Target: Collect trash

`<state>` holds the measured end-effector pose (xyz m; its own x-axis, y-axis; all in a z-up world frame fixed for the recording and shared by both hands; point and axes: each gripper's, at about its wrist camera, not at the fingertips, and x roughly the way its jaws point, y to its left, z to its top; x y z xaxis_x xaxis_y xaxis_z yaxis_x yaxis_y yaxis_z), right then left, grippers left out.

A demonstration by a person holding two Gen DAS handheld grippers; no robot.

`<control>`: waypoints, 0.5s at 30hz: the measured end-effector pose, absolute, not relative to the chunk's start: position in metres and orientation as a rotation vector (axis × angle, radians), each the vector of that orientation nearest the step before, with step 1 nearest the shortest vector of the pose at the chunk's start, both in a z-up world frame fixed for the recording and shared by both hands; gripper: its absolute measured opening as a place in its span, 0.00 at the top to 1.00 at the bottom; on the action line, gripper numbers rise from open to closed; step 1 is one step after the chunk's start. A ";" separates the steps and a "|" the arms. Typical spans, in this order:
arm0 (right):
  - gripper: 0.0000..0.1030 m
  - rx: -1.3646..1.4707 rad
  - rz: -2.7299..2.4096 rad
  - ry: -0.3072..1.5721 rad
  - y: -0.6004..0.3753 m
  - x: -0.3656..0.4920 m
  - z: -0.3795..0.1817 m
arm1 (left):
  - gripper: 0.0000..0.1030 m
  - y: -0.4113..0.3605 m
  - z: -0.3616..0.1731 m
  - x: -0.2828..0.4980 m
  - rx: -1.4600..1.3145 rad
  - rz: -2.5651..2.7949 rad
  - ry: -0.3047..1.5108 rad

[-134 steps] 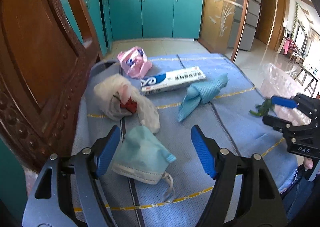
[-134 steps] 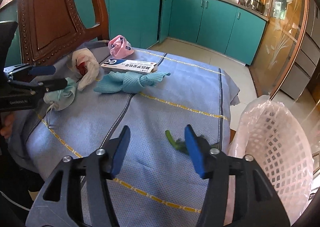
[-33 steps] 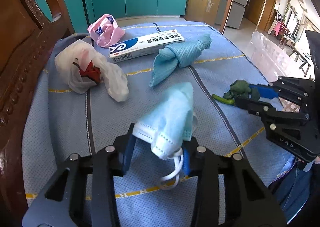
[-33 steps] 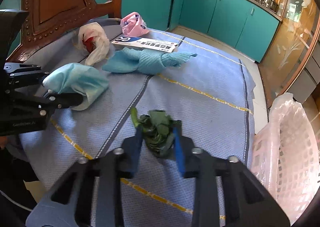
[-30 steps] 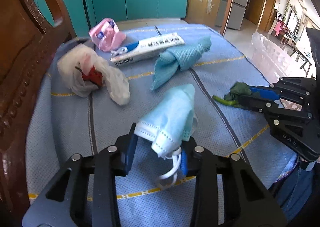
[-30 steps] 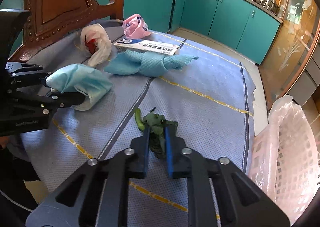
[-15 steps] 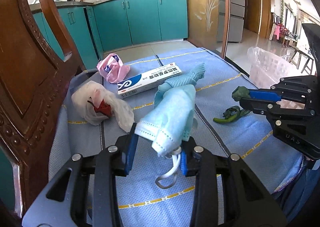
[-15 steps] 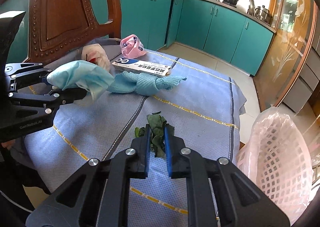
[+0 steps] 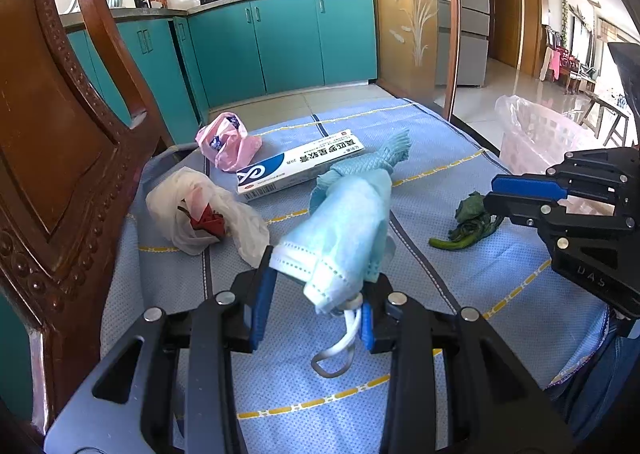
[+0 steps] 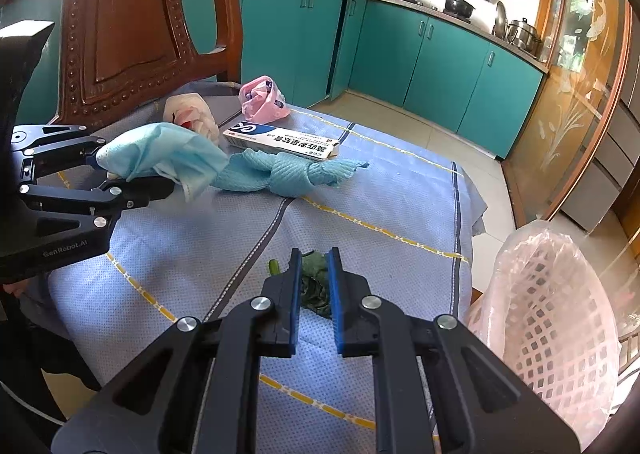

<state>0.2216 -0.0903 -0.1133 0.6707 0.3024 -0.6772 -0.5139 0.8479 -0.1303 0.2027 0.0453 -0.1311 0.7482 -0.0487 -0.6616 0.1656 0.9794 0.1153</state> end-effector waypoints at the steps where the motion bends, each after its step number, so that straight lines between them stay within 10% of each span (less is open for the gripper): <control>1: 0.88 -0.325 0.470 0.700 -0.090 0.222 -0.114 | 0.65 0.046 -0.131 0.202 0.171 -0.117 0.716; 10: 0.92 -0.332 0.466 0.733 -0.088 0.225 -0.122 | 0.65 0.048 -0.131 0.203 0.166 -0.113 0.721; 15: 0.54 -0.323 0.435 0.811 -0.088 0.234 -0.137 | 0.65 0.049 -0.131 0.203 0.166 -0.111 0.725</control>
